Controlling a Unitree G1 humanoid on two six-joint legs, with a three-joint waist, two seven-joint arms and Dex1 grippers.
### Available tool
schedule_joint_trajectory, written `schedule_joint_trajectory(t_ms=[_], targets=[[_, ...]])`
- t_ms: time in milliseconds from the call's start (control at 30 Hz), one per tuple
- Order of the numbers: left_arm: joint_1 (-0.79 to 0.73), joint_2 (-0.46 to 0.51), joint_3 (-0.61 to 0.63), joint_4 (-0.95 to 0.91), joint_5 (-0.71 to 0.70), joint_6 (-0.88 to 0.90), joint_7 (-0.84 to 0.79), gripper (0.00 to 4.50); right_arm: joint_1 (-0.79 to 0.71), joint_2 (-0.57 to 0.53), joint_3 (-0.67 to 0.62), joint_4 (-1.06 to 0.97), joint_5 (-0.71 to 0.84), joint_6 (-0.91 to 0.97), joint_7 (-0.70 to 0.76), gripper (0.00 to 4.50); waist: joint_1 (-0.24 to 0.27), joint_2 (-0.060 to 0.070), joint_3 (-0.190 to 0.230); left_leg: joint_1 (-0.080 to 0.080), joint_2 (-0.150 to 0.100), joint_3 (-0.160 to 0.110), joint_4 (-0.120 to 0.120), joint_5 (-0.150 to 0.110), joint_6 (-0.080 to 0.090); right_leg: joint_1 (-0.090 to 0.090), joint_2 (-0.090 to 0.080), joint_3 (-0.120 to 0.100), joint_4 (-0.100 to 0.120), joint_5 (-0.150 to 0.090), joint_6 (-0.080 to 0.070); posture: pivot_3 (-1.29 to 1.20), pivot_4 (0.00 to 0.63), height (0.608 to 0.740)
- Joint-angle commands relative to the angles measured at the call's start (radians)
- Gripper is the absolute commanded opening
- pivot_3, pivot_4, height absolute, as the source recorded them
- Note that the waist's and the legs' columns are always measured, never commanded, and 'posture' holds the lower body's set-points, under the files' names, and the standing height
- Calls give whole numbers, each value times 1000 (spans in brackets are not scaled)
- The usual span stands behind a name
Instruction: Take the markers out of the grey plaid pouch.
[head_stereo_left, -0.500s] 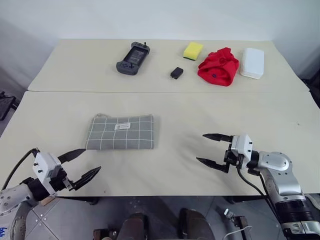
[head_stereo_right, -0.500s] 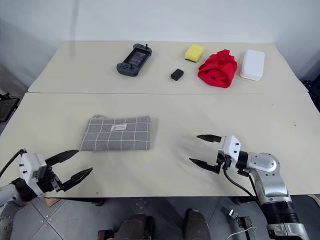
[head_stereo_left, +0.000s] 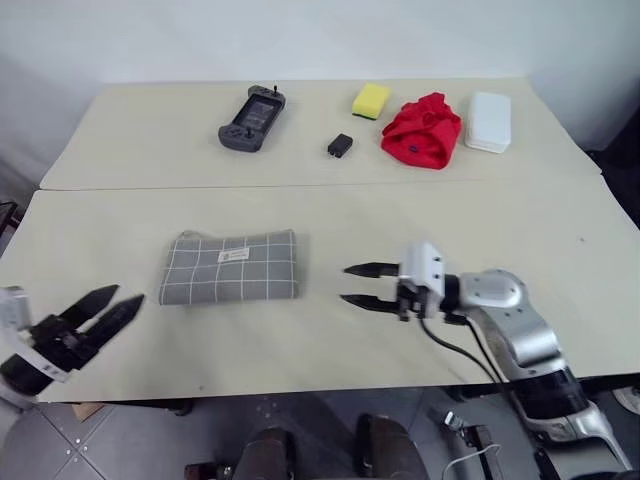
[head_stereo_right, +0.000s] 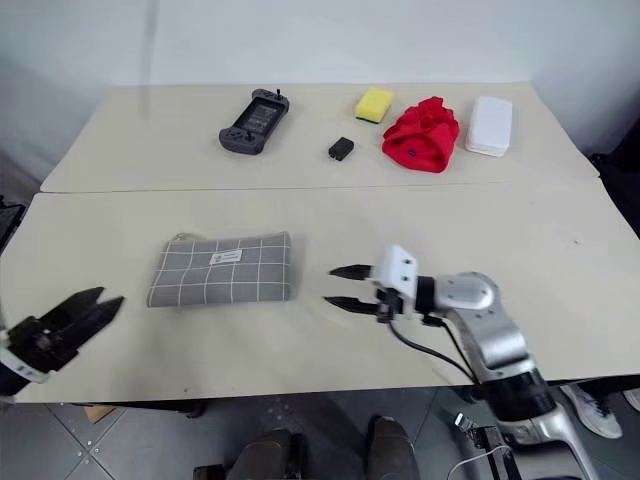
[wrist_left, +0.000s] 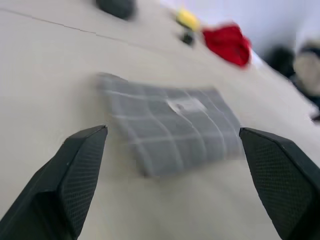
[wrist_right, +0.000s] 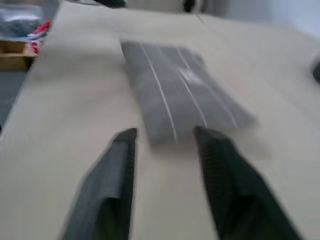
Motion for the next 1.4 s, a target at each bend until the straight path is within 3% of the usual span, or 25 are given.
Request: schedule_joint_trajectory(t_ms=[33,67,267,700,933,1167,1267,1400], targets=[[-118,64,-28,157,-25,163,79,4500,-78,93,104,72,-118,27,-94,427,4,-2,-1,0,-1,0,0,0,0,0,0,0,0,0,0,0,150,740],[-173,72,-51,206,-10,186,98,4500,-107,122,141,121,-167,23,-119,37,6,-3,-1,0,-1,0,0,0,0,0,0,0,1,0,0,0,150,740],[-379,79,-137,354,64,263,158,4500,-217,254,193,368,-309,-72,-257,37,-10,-7,-4,-1,-3,0,0,0,0,-4,0,-1,6,0,0,0,150,740],[-690,92,-322,604,217,412,84,4500,-246,257,210,495,-367,-201,-197,37,-20,-8,-4,3,-7,0,0,1,-2,0,0,-3,6,0,0,0,150,740],[-911,126,-582,793,393,442,-154,4500,-249,241,199,497,-368,-237,-166,37,-13,-8,-4,3,-9,6,0,2,-2,0,0,-3,6,0,0,0,150,740],[-1046,90,-706,926,530,407,-302,4500,-238,202,192,477,-385,-278,-146,37,-8,-8,-5,3,-9,10,0,2,-1,0,0,-3,6,0,0,0,150,740],[-1067,90,-754,958,581,396,-381,3964,-235,185,187,477,-387,-295,-139,0,-9,-8,-5,3,-9,10,0,2,-1,0,-1,-3,6,0,0,0,150,740],[-1094,90,-761,998,623,381,-421,2771,-231,177,182,474,-390,-296,-139,0,-13,-8,-5,2,-9,11,0,2,-1,-1,-1,-3,6,0,0,0,150,740]])
